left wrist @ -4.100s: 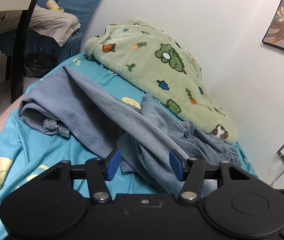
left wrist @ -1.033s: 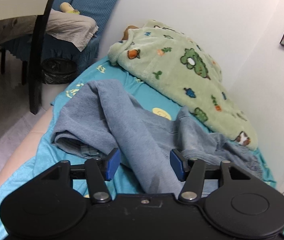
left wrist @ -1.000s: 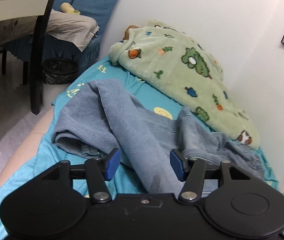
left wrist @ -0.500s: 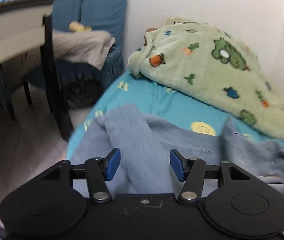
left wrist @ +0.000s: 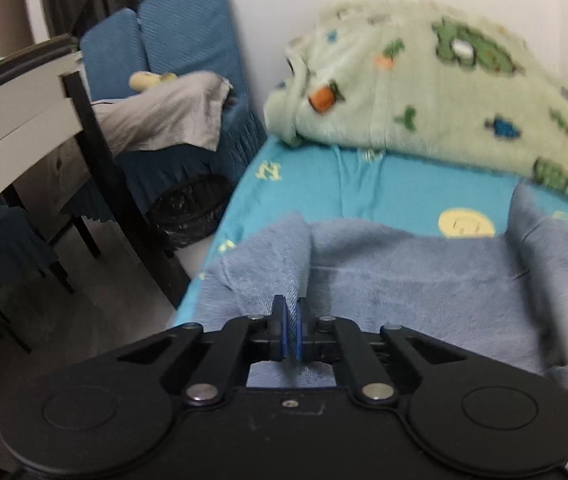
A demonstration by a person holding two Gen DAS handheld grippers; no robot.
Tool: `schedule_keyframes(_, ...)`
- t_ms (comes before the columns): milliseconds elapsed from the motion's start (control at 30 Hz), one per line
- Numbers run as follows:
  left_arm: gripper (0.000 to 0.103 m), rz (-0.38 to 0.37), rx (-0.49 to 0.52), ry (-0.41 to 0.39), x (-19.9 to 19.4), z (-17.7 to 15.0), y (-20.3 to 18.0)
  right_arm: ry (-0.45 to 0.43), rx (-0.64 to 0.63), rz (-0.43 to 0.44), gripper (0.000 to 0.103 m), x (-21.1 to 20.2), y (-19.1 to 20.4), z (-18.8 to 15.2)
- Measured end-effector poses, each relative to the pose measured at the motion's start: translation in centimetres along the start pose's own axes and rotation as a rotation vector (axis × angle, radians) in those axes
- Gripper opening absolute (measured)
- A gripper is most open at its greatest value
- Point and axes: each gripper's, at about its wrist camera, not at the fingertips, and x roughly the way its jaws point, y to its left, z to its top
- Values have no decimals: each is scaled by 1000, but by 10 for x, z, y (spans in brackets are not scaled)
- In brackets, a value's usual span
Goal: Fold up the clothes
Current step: 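Close the left gripper on the jeans leg hem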
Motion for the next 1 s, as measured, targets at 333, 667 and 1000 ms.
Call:
schedule_keyframes(333, 3, -104, -274, -14, -114, -49, 71, -72, -100, 26, 25, -13, 22, -3)
schedule_keyframes(667, 3, -92, -244, 94, -134, -83, 68, -2, -131, 11, 25, 0, 25, -13)
schedule_keyframes(1000, 45, -83, -164, -9, -146, -71, 51, 91, -54, 1, 25, 9, 9, -16)
